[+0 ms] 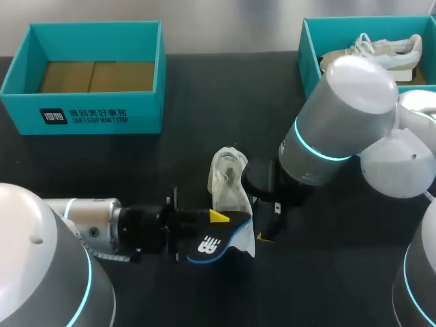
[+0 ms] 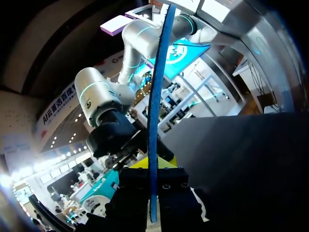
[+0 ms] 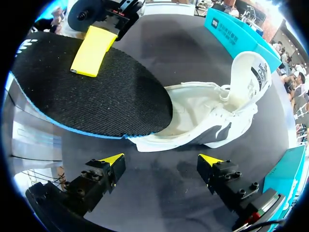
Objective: Take the shoe out of the shoebox, open the shoe tongue, remove and reinsert the insole, then place the shoe into the shoebox
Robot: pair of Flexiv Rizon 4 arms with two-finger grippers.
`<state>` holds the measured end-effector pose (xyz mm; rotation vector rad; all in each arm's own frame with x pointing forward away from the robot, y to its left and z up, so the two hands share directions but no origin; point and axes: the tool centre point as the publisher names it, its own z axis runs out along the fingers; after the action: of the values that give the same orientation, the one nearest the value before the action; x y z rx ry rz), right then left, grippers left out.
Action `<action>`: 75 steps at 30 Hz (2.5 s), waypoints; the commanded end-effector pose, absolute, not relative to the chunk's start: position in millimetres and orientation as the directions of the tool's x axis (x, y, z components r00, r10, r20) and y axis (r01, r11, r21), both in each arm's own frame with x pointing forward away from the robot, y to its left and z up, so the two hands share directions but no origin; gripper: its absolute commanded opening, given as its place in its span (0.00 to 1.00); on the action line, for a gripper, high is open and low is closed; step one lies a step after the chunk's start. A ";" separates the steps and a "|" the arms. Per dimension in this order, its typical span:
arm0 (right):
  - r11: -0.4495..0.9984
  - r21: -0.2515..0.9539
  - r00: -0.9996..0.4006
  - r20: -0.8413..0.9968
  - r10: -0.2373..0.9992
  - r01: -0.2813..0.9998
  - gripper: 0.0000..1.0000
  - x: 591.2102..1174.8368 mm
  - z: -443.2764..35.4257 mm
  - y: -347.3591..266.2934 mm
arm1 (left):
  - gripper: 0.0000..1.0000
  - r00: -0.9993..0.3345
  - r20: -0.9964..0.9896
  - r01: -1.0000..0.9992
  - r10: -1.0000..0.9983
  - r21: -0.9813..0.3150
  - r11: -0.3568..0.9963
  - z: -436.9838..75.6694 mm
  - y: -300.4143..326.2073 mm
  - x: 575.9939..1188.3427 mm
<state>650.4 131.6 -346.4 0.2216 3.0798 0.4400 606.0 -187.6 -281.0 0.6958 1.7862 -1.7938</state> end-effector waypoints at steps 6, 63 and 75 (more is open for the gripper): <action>0.950 0.279 -0.990 -0.004 0.144 0.137 1.00 649.5 -347.0 132.2 | 0.00 -0.739 -0.674 0.674 -0.005 -0.739 0.020 -288.6 -189.9 609.0; 0.950 0.279 -0.990 -0.004 0.144 0.137 1.00 649.5 -347.0 132.2 | 0.00 -0.777 -0.614 0.610 -0.138 -0.789 0.077 -317.7 -190.6 653.9; 0.950 0.279 -0.990 -0.004 0.144 0.137 1.00 649.5 -347.0 132.2 | 0.00 -0.775 -0.627 0.618 -0.080 -0.778 0.115 -329.6 -195.4 664.6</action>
<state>650.4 131.7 -346.4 0.2215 3.0798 0.4400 658.7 -190.7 -326.4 0.5108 1.8619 -1.7079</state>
